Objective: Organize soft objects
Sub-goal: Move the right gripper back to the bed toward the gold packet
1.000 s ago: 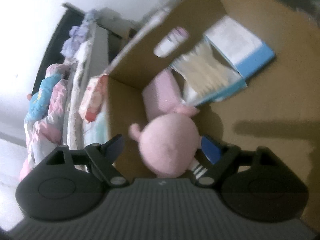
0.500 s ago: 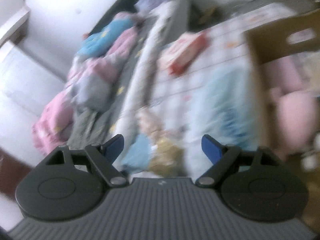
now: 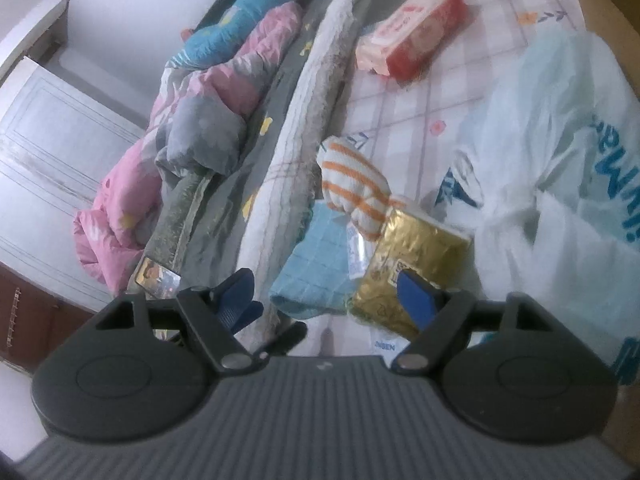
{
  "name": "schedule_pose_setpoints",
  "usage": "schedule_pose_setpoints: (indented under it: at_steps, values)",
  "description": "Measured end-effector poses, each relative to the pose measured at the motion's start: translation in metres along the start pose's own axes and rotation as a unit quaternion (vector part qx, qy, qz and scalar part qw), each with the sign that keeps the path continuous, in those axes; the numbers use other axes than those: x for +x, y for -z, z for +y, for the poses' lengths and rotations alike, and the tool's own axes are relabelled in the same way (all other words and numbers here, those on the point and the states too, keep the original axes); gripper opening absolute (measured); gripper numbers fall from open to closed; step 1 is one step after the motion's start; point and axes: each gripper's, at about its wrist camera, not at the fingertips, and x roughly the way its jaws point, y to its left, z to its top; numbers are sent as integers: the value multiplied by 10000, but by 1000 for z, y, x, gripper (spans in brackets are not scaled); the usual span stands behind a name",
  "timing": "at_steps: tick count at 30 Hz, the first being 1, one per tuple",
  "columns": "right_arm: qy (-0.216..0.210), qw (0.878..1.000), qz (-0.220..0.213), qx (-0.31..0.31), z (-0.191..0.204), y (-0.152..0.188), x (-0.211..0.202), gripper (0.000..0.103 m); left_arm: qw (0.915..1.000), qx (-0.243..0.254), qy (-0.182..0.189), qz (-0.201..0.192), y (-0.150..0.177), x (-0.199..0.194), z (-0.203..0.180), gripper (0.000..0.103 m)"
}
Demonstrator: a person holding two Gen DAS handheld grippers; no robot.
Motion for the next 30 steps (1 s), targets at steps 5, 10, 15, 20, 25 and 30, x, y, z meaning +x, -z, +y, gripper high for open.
schedule_pose_setpoints:
  at_steps: [5, 10, 15, 20, 25, 30]
  values:
    - [44, 9999, 75, 78, -1, 11, 8, 79, 9982, 533, -276, -74, 4, 7, -11, 69]
    - [76, 9999, 49, 103, -2, 17, 10, 79, 9918, 1179, -408, -279, 3, 8, -19, 82]
    - [-19, 9998, 20, 208, -3, 19, 13, 79, 9849, 1630, -586, -66, 3, 32, -22, 82]
    - [-64, 9997, 76, 215, -1, 17, 18, 79, 9793, 1822, -870, 178, -1, 56, -17, 79]
    - [-90, 9997, 82, 226, -1, 16, 20, 79, 9822, 1599, -930, 319, -4, 67, -10, 66]
    - [-89, 9996, 62, 250, -3, 16, 18, 79, 9911, 970, -864, 290, -8, 63, 0, 17]
